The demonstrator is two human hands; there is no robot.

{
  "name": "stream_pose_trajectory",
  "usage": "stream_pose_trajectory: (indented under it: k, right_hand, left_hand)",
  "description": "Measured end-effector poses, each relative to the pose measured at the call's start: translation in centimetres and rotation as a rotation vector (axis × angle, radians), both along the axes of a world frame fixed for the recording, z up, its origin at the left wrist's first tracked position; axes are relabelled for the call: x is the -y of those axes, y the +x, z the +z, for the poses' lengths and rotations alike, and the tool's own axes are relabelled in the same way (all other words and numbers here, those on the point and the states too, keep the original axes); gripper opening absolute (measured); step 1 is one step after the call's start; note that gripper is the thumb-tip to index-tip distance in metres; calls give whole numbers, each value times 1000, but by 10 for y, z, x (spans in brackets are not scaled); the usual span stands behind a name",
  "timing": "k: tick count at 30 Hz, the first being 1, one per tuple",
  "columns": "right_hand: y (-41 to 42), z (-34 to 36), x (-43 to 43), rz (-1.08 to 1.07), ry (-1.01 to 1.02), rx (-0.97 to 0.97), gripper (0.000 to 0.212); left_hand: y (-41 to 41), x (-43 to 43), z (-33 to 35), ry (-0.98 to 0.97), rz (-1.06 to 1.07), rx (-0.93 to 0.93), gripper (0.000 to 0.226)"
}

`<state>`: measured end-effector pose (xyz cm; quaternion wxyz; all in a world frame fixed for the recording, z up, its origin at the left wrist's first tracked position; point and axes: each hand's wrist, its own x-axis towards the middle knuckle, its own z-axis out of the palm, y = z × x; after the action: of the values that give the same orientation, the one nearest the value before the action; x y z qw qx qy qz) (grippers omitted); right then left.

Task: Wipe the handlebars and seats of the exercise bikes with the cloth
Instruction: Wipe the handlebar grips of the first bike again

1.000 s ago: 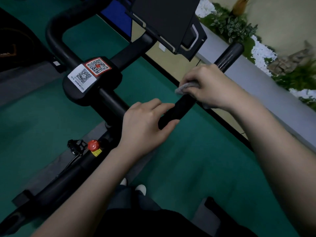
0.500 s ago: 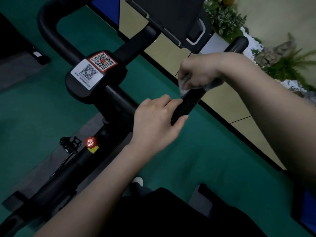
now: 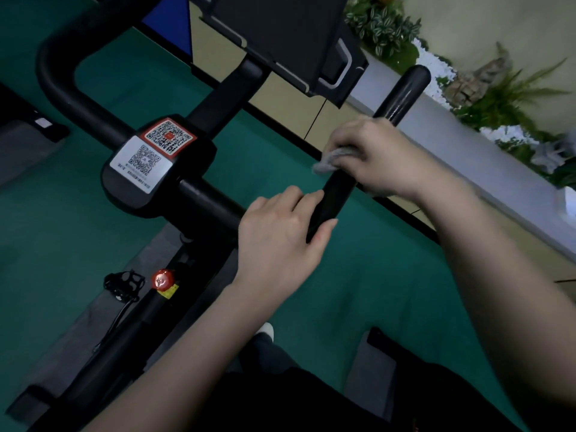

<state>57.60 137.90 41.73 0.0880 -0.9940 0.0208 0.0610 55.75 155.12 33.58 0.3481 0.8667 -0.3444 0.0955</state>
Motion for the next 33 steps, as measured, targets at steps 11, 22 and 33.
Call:
stream_pose_trajectory:
  k: [11,22,33]
  right_hand:
    - [-55,-95,-59,-915,873,1112,15]
    - [-57,-94,-66,-1220,1869,749,21]
    - [-62,-103,-51,-1042,2046,444,33]
  left_hand:
    - [0,5,9,61,10,-83,40]
    - [8,29,21,59,-76,-239,41]
    - [12,31,18,-27,-90,-316,39]
